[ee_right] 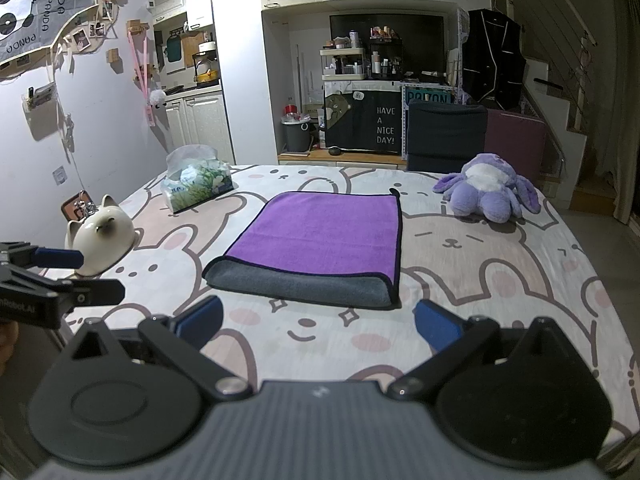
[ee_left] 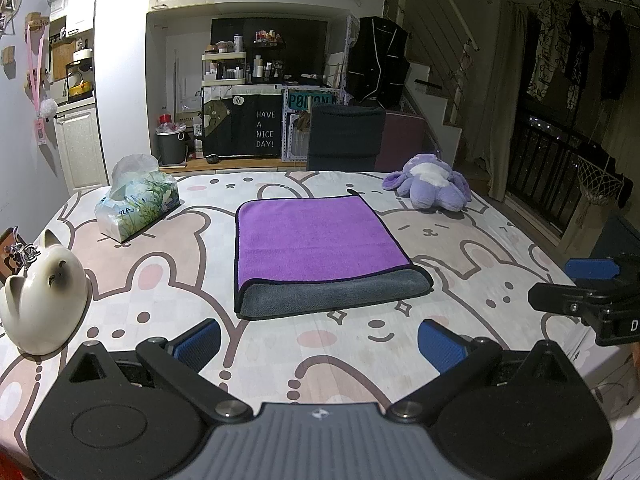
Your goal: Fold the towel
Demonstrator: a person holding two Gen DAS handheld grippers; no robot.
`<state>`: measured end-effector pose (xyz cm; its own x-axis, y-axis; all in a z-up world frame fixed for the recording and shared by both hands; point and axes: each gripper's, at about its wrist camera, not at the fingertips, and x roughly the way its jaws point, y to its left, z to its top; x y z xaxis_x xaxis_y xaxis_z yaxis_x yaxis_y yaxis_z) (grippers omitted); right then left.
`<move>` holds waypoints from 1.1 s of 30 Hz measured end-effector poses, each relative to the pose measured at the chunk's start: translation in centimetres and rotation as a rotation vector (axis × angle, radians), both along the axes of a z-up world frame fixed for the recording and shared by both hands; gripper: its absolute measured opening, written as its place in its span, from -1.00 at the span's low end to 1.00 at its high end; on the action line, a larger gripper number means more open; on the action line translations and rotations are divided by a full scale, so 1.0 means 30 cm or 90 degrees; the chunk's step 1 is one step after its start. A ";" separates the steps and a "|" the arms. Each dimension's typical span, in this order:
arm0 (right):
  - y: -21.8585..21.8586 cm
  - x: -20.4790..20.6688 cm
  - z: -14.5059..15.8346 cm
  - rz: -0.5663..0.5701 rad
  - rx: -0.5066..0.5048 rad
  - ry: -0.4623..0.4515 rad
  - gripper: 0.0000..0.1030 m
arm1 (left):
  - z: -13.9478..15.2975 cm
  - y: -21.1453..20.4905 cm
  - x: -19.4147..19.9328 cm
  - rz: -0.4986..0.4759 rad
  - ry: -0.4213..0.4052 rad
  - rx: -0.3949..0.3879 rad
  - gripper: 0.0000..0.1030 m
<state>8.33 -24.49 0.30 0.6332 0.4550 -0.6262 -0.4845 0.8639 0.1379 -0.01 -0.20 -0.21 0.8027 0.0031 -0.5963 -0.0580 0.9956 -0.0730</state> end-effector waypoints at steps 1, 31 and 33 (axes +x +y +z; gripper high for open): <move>0.000 0.001 0.000 0.000 0.000 0.000 0.99 | -0.001 -0.001 0.000 0.000 0.000 0.000 1.00; -0.012 0.004 0.049 -0.008 -0.018 -0.027 0.99 | 0.061 0.004 0.012 0.009 -0.016 0.035 1.00; -0.019 0.014 0.061 -0.007 -0.017 -0.033 0.99 | 0.078 0.013 0.022 0.012 -0.023 0.039 1.00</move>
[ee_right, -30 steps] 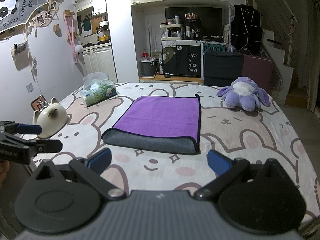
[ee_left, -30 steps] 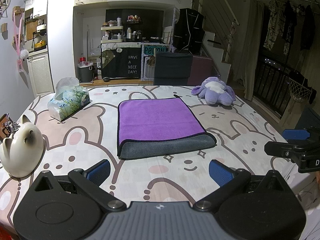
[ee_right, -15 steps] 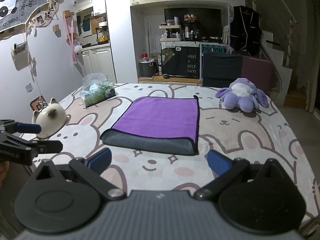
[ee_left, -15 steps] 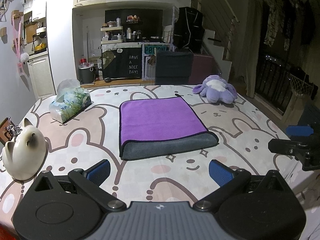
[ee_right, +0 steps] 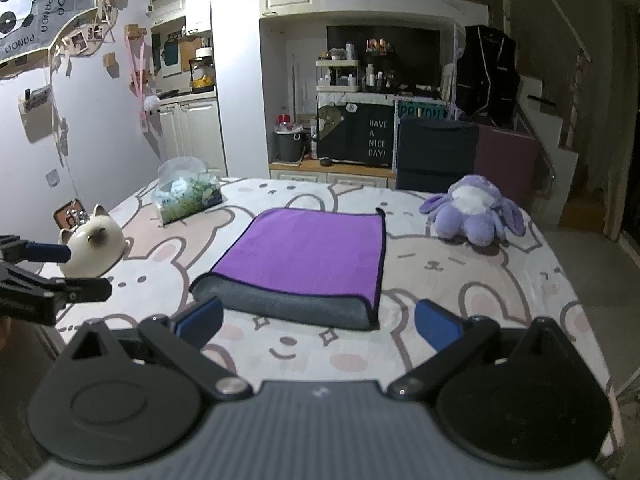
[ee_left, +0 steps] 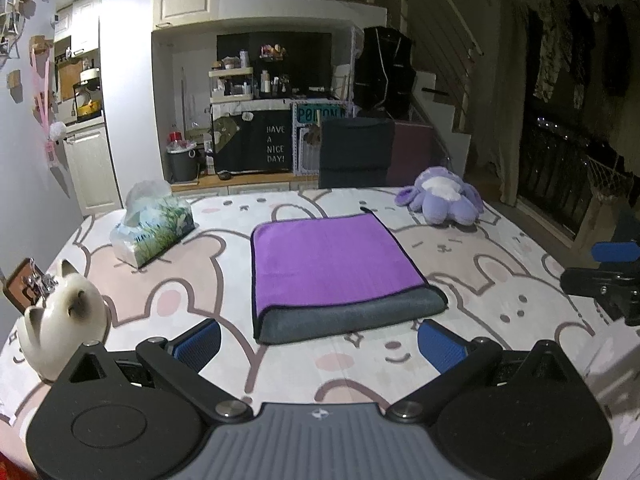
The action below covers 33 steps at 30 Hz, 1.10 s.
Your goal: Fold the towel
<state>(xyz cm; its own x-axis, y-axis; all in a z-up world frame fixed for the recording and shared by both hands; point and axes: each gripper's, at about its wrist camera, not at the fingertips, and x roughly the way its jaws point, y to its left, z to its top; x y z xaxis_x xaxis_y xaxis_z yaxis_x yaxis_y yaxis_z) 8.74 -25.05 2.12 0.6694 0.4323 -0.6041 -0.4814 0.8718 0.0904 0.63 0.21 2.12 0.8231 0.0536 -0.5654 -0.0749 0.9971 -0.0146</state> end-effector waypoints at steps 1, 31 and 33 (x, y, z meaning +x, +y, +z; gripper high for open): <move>-0.003 0.005 0.008 0.000 -0.002 -0.006 0.99 | 0.008 0.004 0.006 0.000 -0.003 0.006 1.00; 0.004 0.271 -0.011 0.087 -0.079 -0.070 0.99 | 0.008 0.167 0.311 -0.074 0.012 0.049 1.00; 0.005 0.292 -0.026 0.088 -0.081 -0.071 0.99 | -0.015 0.178 0.337 -0.083 0.016 0.049 1.00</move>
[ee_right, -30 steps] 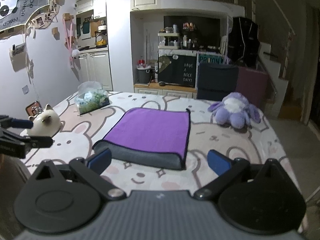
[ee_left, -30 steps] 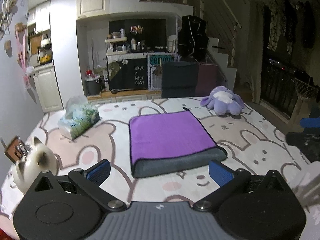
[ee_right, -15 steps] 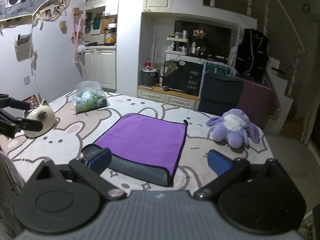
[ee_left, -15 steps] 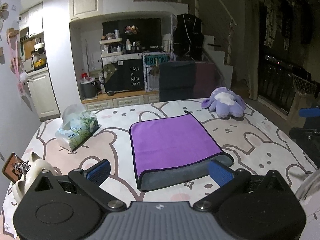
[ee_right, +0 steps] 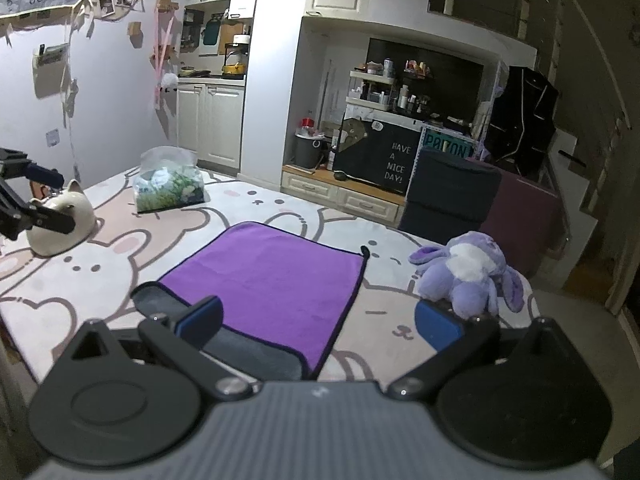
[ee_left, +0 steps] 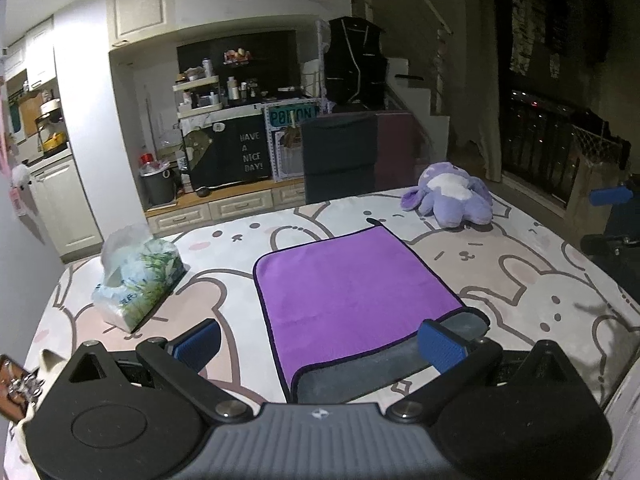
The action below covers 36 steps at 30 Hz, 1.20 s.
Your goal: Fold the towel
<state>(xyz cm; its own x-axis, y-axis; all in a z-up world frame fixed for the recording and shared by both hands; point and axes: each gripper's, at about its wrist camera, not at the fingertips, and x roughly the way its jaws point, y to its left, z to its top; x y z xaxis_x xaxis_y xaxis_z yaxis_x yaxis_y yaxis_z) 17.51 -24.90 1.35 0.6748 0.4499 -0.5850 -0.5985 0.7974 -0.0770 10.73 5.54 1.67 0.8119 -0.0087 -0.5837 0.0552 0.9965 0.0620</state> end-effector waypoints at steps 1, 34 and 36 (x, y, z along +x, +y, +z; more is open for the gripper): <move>0.000 0.007 -0.011 0.001 -0.001 -0.001 0.99 | -0.013 0.004 0.011 -0.003 0.006 -0.004 1.00; 0.035 0.247 -0.395 0.004 0.017 0.057 0.99 | -0.434 0.153 0.216 -0.080 0.118 -0.097 1.00; 0.041 0.261 -0.413 0.014 0.019 0.064 0.99 | -0.449 0.157 0.219 -0.080 0.113 -0.093 1.00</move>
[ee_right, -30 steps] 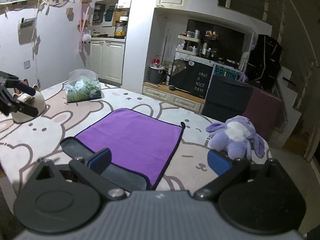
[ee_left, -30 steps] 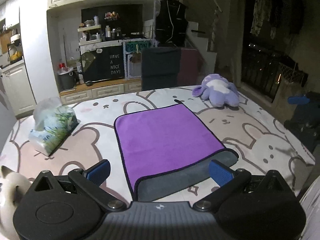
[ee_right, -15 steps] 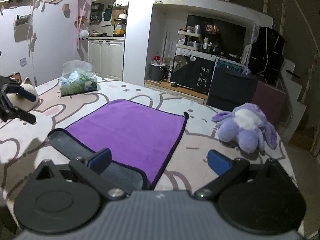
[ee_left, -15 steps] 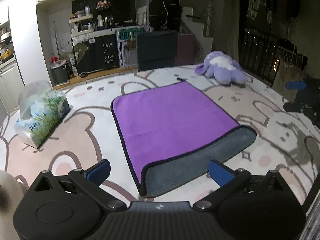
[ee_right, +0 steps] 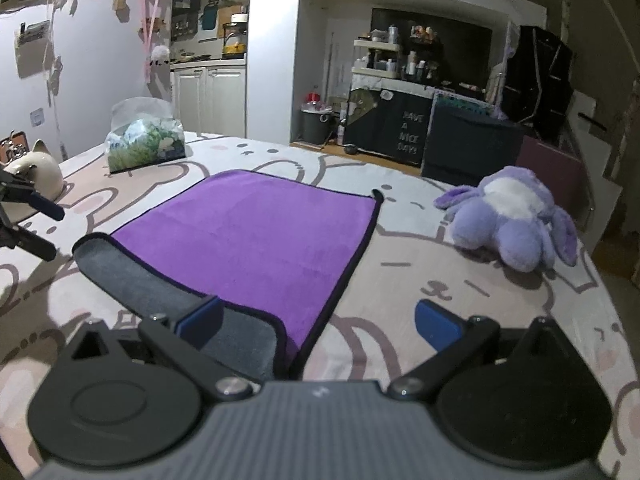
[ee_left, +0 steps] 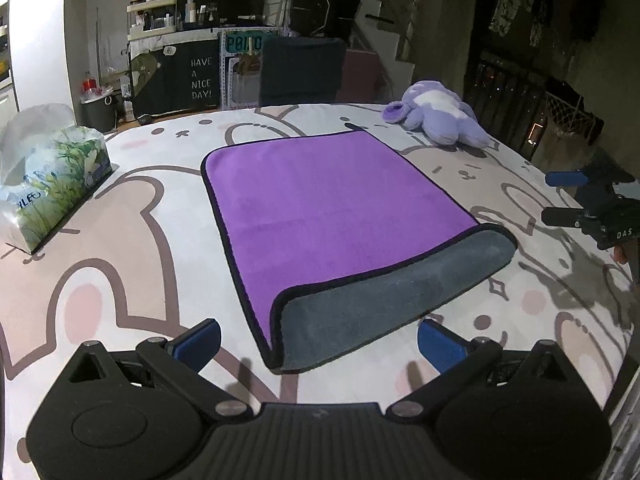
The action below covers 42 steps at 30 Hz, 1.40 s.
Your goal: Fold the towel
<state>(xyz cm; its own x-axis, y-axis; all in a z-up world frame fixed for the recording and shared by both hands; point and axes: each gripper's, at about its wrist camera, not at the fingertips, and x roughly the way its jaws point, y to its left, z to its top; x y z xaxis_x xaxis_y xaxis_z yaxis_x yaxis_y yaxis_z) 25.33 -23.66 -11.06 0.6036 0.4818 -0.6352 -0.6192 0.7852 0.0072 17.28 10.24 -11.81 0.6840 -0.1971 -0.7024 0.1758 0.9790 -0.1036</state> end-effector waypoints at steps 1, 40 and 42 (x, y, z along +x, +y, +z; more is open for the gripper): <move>0.004 0.008 -0.010 0.008 -0.001 0.006 0.99 | -0.007 0.002 0.002 -0.001 -0.003 0.001 1.00; 0.069 0.141 -0.198 0.027 0.064 0.230 -0.43 | -0.089 0.095 0.064 0.041 0.034 -0.101 -0.53; 0.070 0.137 -0.203 0.033 0.064 0.236 -0.50 | -0.091 0.094 0.064 0.039 0.038 -0.099 -0.58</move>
